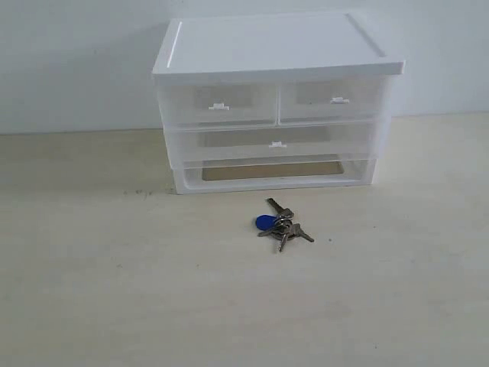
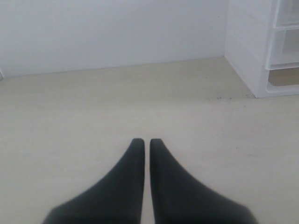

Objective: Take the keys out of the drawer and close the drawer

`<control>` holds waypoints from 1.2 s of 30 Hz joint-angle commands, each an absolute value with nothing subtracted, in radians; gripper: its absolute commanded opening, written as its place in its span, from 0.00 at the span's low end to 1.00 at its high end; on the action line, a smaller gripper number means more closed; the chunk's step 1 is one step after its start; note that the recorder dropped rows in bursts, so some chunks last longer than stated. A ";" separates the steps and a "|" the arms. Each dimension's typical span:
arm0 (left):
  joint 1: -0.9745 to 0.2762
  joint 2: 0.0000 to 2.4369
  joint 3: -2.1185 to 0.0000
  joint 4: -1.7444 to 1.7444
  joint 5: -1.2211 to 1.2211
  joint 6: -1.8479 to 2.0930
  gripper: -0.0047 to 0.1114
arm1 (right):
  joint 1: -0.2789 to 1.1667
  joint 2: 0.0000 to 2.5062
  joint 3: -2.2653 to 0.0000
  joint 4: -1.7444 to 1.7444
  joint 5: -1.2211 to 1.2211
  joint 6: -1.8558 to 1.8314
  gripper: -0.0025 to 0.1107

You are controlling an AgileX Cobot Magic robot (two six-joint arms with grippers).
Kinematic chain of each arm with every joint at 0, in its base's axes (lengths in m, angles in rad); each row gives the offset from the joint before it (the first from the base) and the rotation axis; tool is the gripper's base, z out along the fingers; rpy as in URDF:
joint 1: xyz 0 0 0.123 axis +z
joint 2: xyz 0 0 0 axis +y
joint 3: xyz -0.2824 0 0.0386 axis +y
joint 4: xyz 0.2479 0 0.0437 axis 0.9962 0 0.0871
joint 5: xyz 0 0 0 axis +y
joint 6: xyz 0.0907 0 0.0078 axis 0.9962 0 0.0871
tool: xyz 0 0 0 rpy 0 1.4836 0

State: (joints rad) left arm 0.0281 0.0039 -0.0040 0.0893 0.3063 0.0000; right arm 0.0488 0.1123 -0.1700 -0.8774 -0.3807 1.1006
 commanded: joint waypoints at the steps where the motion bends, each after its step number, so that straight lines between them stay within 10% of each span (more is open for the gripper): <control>1: 0.030 0.000 0.000 0.090 0.303 0.008 0.08 | 0.042 0.113 -0.169 -0.874 -0.384 1.097 0.02; 36: 0.030 0.000 0.000 0.090 0.306 0.008 0.08 | 0.033 0.113 0.000 0.021 -0.501 0.570 0.02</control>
State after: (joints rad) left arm 0.0281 0.0039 -0.0040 0.0893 0.3063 0.0000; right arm 0.0470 0.1123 -0.0063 -0.0083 -0.5343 0.6652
